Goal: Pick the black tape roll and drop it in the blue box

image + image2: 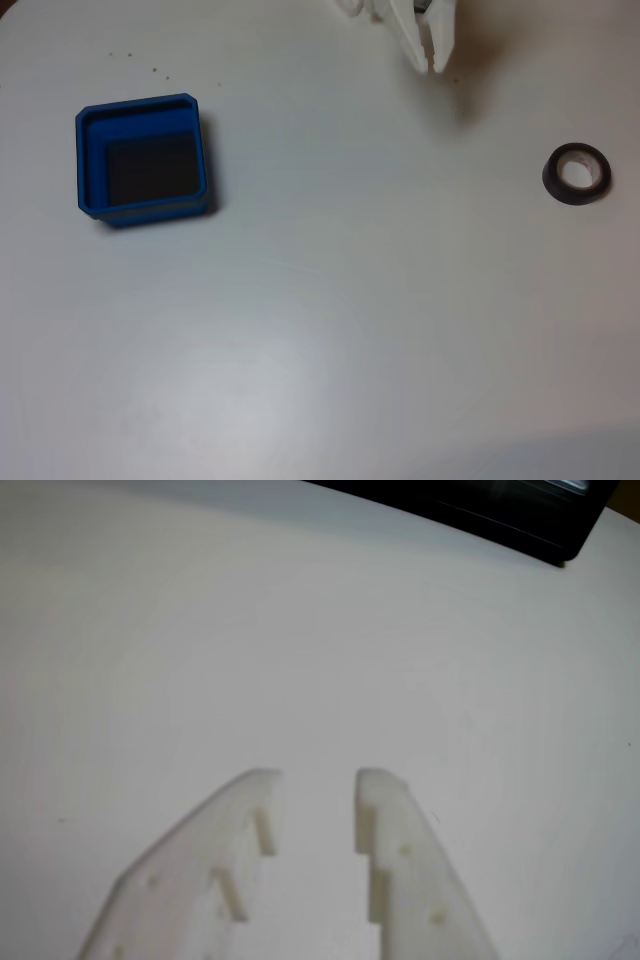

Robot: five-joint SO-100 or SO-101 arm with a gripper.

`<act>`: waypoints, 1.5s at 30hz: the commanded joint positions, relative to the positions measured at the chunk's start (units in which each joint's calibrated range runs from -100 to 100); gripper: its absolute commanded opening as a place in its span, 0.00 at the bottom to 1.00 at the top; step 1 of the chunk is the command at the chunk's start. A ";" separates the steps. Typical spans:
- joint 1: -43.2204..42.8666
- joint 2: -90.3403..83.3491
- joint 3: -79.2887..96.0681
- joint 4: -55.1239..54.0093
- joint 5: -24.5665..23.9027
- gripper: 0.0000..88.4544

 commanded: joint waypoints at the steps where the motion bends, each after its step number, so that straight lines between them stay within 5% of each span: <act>1: 0.20 -3.06 0.72 -0.76 0.30 0.01; 45: -0.19 -3.06 0.72 -0.76 0.30 0.01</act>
